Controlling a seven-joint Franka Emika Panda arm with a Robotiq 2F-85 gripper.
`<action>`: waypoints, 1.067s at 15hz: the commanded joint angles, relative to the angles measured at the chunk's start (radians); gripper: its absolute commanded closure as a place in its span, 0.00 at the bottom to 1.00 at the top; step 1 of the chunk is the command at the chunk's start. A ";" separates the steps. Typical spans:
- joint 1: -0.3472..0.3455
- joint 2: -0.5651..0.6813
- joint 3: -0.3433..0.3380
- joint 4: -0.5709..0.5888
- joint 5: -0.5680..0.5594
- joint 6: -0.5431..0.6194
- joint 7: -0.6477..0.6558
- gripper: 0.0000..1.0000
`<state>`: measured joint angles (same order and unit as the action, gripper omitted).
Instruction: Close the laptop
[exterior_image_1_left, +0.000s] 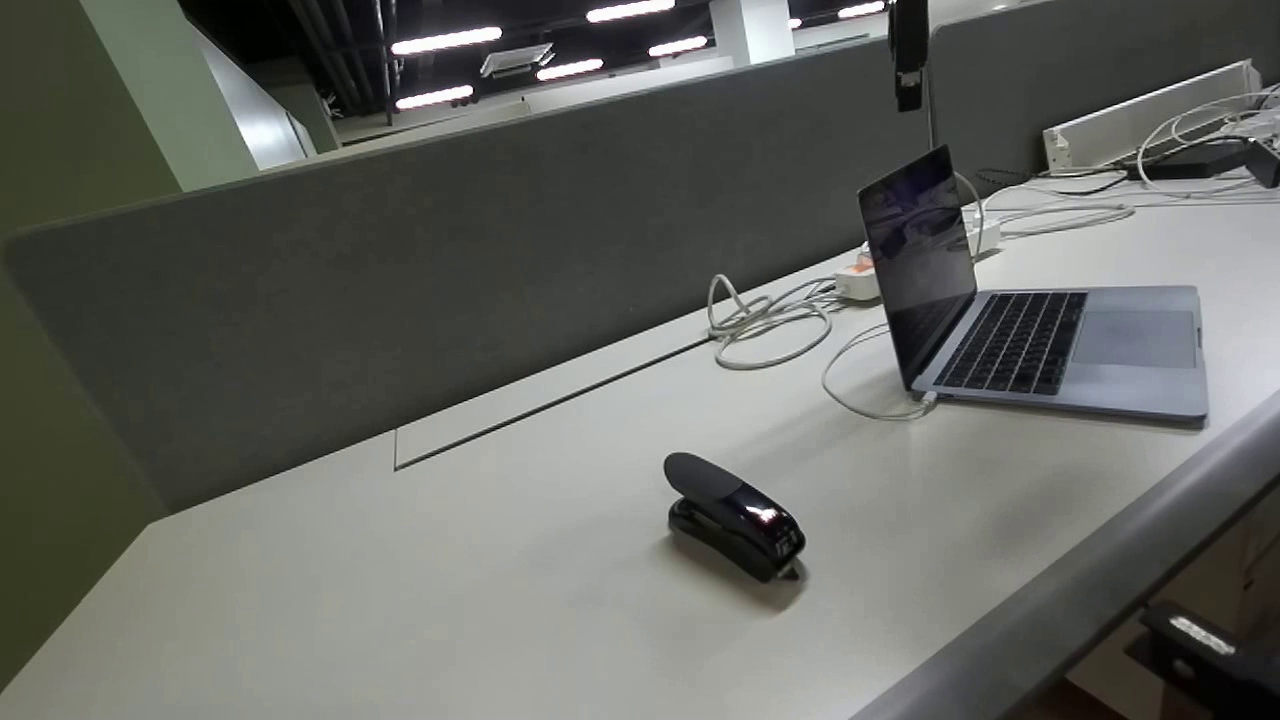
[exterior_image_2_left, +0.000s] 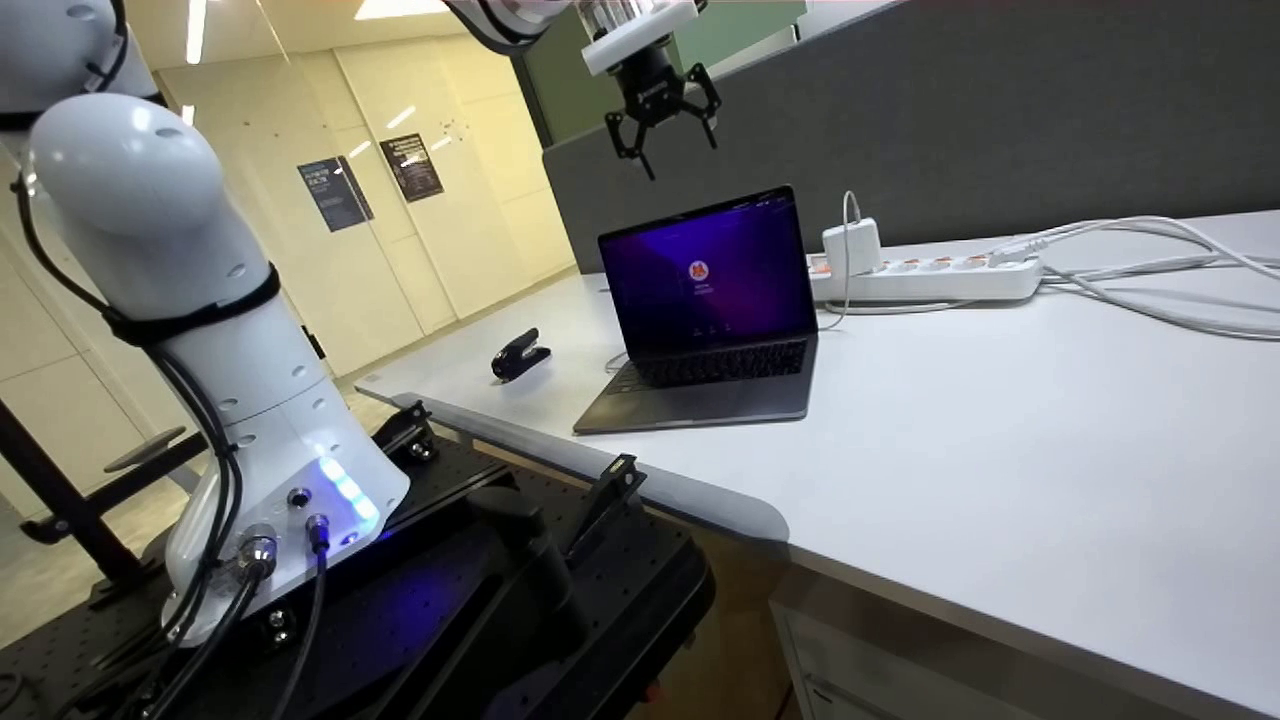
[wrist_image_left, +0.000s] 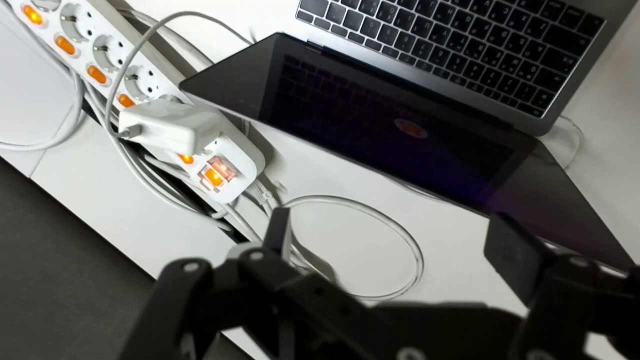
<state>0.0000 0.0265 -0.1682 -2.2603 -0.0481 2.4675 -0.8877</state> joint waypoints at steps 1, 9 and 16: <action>-0.037 0.098 0.050 0.097 0.002 -0.020 -0.027 0.00; -0.078 0.179 0.102 0.144 -0.013 -0.040 0.008 0.00; -0.089 0.177 0.106 0.129 0.029 -0.072 0.138 0.00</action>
<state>-0.0755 0.2018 -0.0771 -2.1467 -0.0486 2.4363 -0.8529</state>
